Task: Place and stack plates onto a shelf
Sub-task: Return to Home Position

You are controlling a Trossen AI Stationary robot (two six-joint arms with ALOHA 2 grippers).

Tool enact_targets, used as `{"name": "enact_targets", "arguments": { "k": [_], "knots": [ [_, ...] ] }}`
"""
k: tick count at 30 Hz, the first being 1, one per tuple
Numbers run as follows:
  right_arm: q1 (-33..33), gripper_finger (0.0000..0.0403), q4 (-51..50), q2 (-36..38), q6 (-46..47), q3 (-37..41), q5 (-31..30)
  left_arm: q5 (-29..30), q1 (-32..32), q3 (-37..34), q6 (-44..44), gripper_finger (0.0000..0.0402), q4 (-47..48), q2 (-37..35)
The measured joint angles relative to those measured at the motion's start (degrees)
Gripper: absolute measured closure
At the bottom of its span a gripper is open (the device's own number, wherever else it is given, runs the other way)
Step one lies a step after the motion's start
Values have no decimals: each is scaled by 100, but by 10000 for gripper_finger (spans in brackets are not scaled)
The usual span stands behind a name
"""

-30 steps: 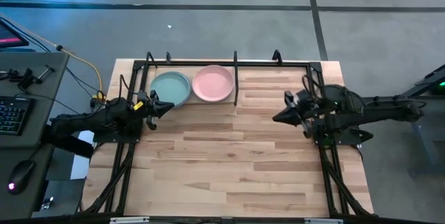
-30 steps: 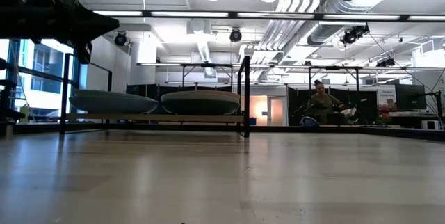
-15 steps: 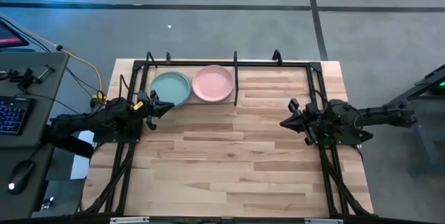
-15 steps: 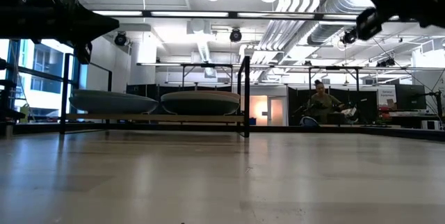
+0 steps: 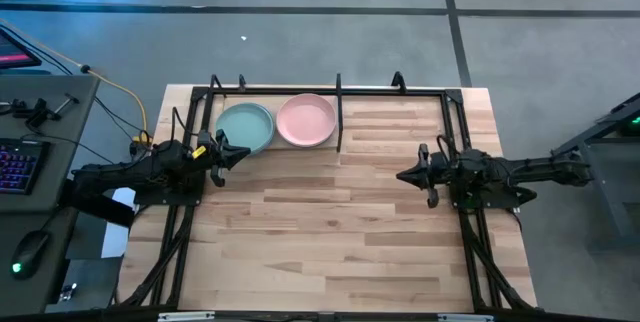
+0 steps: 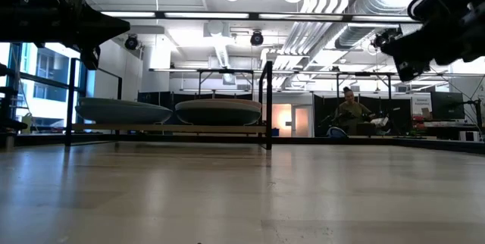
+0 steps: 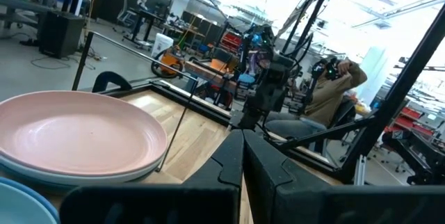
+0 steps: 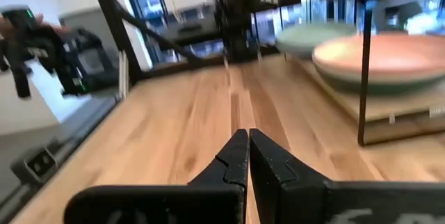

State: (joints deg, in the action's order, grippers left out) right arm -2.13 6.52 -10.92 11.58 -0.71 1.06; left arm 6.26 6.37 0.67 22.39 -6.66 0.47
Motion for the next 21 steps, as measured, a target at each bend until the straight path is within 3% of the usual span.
{"name": "enact_targets", "arguments": {
  "k": [7,13,21],
  "knots": [
    [-3,403,-627,7,17,-7,-2,-2,-12,2,0,402,-6,-26],
    [118,403,-581,1036,30,7,-4,17,-268,2,0,402,-3,-26],
    [260,403,92,1091,34,13,-63,-13,-573,4,-2,402,43,-26]
  ]
}}
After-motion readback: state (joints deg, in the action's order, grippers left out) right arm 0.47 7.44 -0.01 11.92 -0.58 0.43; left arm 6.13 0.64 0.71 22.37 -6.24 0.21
